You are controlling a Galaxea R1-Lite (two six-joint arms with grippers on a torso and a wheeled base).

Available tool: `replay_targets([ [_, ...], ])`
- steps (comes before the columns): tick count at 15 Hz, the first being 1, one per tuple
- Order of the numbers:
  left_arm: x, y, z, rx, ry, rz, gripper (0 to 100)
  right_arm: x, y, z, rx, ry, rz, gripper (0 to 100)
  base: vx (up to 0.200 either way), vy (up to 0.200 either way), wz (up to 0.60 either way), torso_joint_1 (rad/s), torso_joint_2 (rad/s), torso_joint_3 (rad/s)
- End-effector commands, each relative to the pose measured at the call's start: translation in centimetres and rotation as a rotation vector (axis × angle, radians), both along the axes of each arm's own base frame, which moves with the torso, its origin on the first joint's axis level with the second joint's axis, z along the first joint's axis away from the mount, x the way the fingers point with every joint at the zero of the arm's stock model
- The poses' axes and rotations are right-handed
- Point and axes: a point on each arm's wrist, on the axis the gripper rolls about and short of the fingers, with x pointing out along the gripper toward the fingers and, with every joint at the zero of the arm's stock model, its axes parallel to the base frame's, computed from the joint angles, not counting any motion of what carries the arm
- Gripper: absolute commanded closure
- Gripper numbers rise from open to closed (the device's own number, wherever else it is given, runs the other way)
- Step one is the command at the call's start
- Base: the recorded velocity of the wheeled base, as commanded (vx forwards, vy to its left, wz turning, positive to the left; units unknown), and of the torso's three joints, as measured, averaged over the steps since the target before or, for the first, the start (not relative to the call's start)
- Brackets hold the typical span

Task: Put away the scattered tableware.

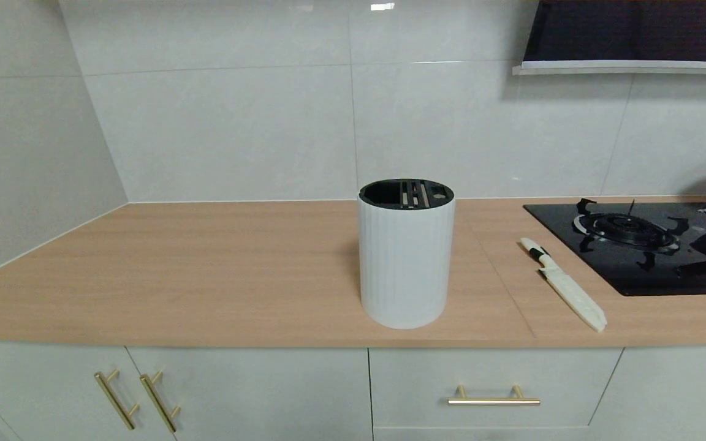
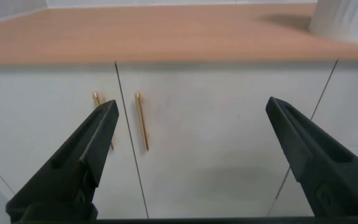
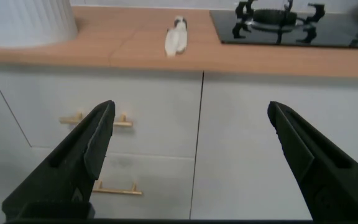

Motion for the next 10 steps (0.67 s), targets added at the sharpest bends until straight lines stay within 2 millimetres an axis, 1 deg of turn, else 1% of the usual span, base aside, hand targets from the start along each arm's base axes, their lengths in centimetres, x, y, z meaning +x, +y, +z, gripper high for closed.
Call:
replay_targets([
  [1,0.0,0.0,-0.01,0.0,0.002,0.0,0,0.01,0.0,0.01,-0.001,0.001,0.001,0,0.0,0.0,0.0,0.222,-0.5,-0.281],
  [10,0.0,0.0,-0.01,0.0,0.002,0.0,0,0.01,0.0,0.01,-0.001,0.001,0.001,0,0.0,0.0,0.0,0.245,-0.53,-0.287],
])
